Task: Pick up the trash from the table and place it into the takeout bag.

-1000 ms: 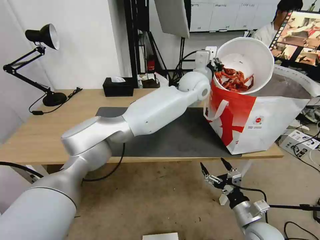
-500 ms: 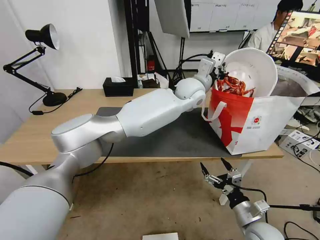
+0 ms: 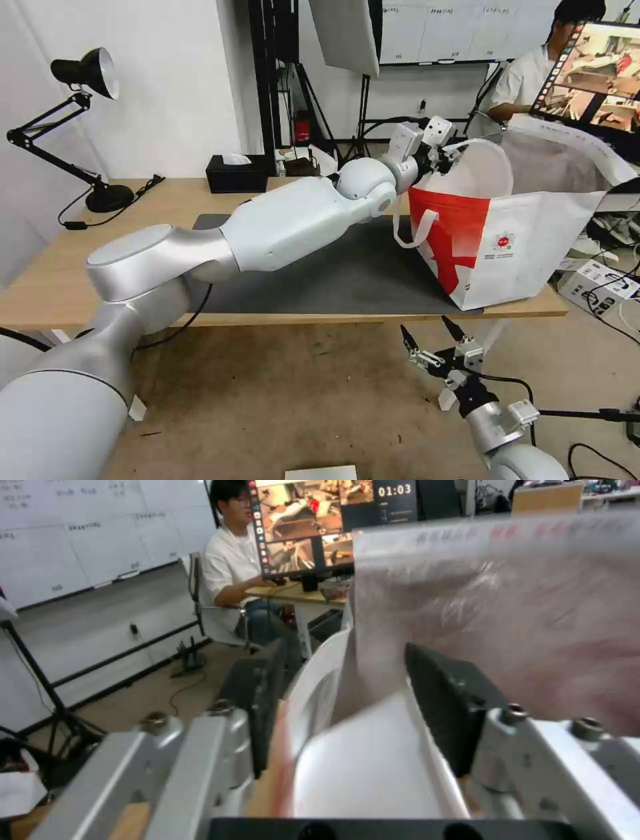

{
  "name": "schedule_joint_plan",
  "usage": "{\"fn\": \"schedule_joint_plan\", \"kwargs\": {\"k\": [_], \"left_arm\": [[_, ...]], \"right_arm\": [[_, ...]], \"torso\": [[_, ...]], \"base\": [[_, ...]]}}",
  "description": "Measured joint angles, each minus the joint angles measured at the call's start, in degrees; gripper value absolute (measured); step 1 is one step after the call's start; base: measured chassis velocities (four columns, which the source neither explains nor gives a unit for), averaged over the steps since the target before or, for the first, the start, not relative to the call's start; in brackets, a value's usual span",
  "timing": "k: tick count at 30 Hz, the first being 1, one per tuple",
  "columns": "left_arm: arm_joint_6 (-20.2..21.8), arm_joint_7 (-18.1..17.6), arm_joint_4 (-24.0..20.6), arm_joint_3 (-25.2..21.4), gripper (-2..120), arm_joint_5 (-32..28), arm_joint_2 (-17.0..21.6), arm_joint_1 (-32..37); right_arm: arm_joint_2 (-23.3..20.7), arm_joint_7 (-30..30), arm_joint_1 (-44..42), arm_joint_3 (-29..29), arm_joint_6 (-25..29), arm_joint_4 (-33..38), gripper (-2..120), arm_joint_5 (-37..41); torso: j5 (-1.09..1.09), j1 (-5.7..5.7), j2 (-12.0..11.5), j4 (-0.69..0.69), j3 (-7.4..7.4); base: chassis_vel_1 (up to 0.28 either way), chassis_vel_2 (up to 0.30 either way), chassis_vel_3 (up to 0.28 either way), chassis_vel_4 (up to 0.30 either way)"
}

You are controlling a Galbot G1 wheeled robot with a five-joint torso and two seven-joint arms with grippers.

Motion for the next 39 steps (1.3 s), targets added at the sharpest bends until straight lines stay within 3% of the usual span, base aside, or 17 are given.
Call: {"fn": "schedule_joint_plan", "kwargs": {"k": [6,13,16,22,30,37,39], "left_arm": [[0.13,-0.13,-0.35,-0.45,82,-0.58,0.12,0.21],[0.08,-2.17,-1.48,-1.28,99,-0.69,2.52,0.99],[-0.05,-3.18,-2.22,-1.8,100,-0.65,3.86,1.36],[-0.47,-4.84,-9.31,-2.91,100,-0.81,12.11,2.69],[-2.04,-4.49,-14.85,-5.32,100,-1.5,16.49,5.92],[-2.33,-3.63,-23.08,-8.82,100,-1.96,23.2,12.04],[-2.33,-3.51,-26.79,-11.99,100,-1.46,27.8,17.3]], "right_arm": [[0.0,0.0,0.0,0.0,0.0,0.0,100,0.0],[0.0,0.0,0.0,0.0,0.0,0.0,100,0.0],[-0.01,0.0,0.0,0.0,0.0,0.0,100,0.0],[0.0,0.0,0.0,0.0,0.0,0.0,100,0.0],[0.0,0.0,0.0,0.0,0.0,0.0,100,0.0],[0.0,0.0,0.0,0.0,0.0,0.0,100,0.0],[0.0,-0.01,0.0,0.0,0.0,0.0,100,0.0]], "torso": [[0.0,0.0,0.0,-0.01,0.0],[0.0,0.0,0.0,0.0,0.0],[0.0,0.0,0.0,-0.01,0.0],[-0.01,0.0,0.0,0.02,0.0],[-0.01,0.0,0.0,-0.02,0.0],[-0.02,0.0,0.0,0.01,0.0],[-0.01,0.0,0.0,-0.01,0.0]], "base": [[0.0,0.0,0.0,0.0],[0.0,0.0,0.0,0.0],[0.0,0.0,0.0,0.0],[0.0,0.0,0.0,0.0],[0.0,0.0,0.0,0.0],[0.0,0.0,0.0,0.0],[0.0,0.0,0.0,0.0]]}}
